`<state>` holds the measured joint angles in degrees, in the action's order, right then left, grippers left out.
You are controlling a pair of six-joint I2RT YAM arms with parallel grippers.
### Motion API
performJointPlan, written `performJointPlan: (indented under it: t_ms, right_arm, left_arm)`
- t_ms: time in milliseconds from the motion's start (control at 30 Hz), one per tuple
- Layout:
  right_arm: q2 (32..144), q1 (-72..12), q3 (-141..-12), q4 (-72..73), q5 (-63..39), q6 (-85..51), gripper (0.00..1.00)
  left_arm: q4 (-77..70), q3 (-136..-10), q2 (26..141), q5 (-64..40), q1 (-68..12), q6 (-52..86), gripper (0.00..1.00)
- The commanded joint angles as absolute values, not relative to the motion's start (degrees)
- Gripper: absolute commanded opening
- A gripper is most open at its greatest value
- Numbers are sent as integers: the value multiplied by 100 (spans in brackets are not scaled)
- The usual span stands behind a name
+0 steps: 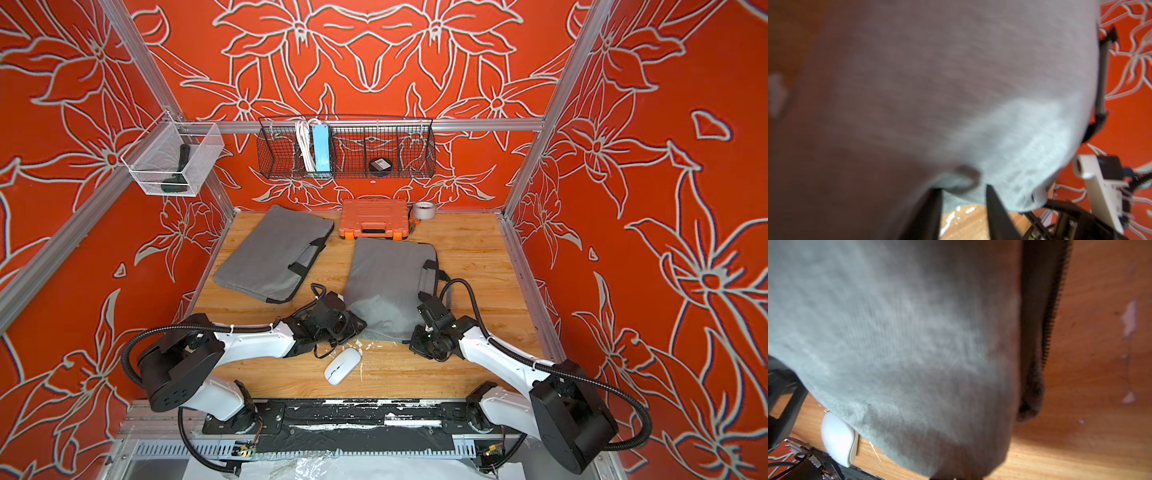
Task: Put the mouse into the laptop bag
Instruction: Unzip the zipper on the zippered laptop bag.
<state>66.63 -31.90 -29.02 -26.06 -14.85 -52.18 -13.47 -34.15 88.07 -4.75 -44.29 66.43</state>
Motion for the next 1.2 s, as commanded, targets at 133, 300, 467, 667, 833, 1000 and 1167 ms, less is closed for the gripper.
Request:
performJointPlan:
  t_ms: [133, 300, 467, 667, 833, 1000, 1167]
  right_arm:
    - [6805, -3583, -2999, -2384, -1298, -5129, 0]
    - [7278, -4166, -3263, -2015, -1324, -5281, 0]
    - [7622, -4362, -3689, -1996, -1278, -5156, 0]
    - [7288, -4351, -3900, -2731, -461, -5225, 0]
    - [6739, -4265, -3790, -3463, 295, -5390, 0]
    - [6246, -4246, -3525, -3345, -25, -5253, 0]
    - [5996, -4243, -3242, -3110, -275, -5134, 0]
  left_arm:
    - [-1478, -3711, 9219, -159, -4276, 6461, 0]
    - [-1582, -3734, 9227, -222, -4298, 6518, 0]
    - [-1471, -3701, 9010, -126, -4350, 6505, 0]
    - [-1319, -3512, 8584, 52, -4427, 6546, 4]
    - [-1348, -3378, 8092, 224, -4888, 6693, 51]
    - [-1693, -3542, 8279, 57, -5624, 6997, 67]
    - [-2268, -3655, 8888, -55, -6061, 7391, 72]
